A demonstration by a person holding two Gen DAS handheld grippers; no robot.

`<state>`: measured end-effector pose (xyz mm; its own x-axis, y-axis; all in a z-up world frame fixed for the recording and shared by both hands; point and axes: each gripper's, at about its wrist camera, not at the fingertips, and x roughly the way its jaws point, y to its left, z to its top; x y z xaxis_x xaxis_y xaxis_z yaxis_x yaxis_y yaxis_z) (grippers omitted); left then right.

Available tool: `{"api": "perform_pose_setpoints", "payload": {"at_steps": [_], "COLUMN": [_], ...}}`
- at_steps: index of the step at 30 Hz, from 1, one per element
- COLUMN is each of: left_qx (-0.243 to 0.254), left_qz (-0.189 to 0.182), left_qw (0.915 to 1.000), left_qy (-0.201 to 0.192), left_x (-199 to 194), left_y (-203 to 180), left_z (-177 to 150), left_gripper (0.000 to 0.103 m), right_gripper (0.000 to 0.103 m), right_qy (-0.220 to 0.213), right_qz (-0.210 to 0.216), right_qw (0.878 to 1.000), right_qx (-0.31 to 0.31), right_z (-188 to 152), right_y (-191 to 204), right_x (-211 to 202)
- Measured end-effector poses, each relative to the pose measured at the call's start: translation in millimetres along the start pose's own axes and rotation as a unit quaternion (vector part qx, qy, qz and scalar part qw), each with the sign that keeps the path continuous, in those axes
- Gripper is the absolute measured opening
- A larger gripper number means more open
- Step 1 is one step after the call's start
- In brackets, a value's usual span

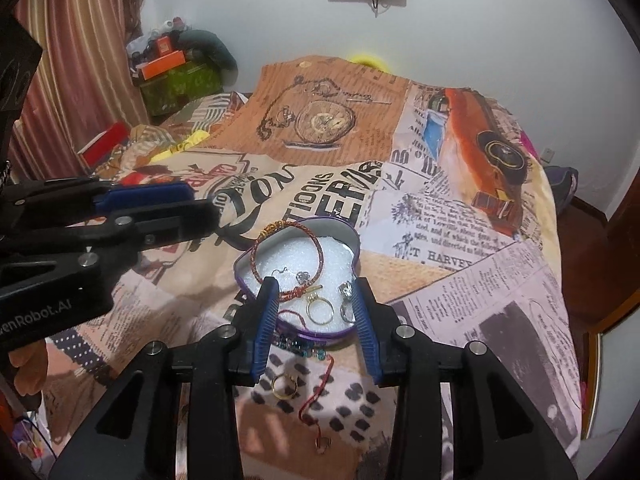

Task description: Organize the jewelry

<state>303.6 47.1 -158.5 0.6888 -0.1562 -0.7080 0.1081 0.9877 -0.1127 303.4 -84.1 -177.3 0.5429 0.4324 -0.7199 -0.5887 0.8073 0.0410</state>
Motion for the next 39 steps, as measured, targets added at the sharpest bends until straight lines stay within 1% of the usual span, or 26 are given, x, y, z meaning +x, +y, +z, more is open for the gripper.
{"api": "perform_pose_setpoints", "payload": {"at_steps": [4, 8, 13, 19, 24, 31, 33, 36, 39], "left_qx": [0.0, -0.004, -0.008, -0.01, -0.011, -0.019, -0.013, -0.008, -0.009], "left_qz": [0.004, 0.007, 0.01, -0.007, -0.022, -0.035, -0.032, -0.032, -0.036], "left_qw": [1.0, 0.9999, 0.9994, 0.9981, 0.996, 0.9929, 0.9929, 0.9936, 0.9939], "left_qy": [0.002, 0.011, 0.031, 0.06, 0.086, 0.112, 0.114, 0.108, 0.103], "left_x": [-10.8, -18.2, -20.8, -17.0, -4.9, 13.4, 16.7, 18.4, 19.4], "left_y": [-3.4, -5.7, -9.4, -17.4, -28.0, -36.5, -37.5, -38.0, -37.0], "left_z": [-6.4, -16.9, -35.3, -58.9, -77.7, -94.0, -98.9, -103.8, -105.6], "left_gripper": [0.027, 0.027, 0.027, 0.027, 0.027, 0.027, 0.027, 0.027, 0.027], "right_gripper": [0.034, 0.034, 0.034, 0.034, 0.034, 0.034, 0.034, 0.034, 0.034], "right_qy": [-0.005, -0.004, -0.001, 0.008, 0.025, 0.062, 0.07, 0.075, 0.077], "right_qz": [-0.007, -0.007, -0.006, 0.001, -0.002, 0.002, 0.008, 0.004, 0.016], "right_qw": [1.0, 1.0, 1.0, 0.999, 0.999, 0.997, 0.996, 0.996, 0.996], "right_qx": [0.003, 0.007, 0.016, 0.032, 0.04, 0.051, 0.051, 0.044, 0.052], "right_z": [-4.8, -12.4, -22.7, -38.0, -54.8, -79.4, -85.6, -90.8, -92.0], "right_y": [0.5, 0.9, -0.6, -5.5, -8.7, -13.5, -12.5, -10.5, -12.8], "right_x": [-16.5, -27.7, -38.8, -45.6, -42.5, -27.0, -24.3, -19.7, -12.8]}}
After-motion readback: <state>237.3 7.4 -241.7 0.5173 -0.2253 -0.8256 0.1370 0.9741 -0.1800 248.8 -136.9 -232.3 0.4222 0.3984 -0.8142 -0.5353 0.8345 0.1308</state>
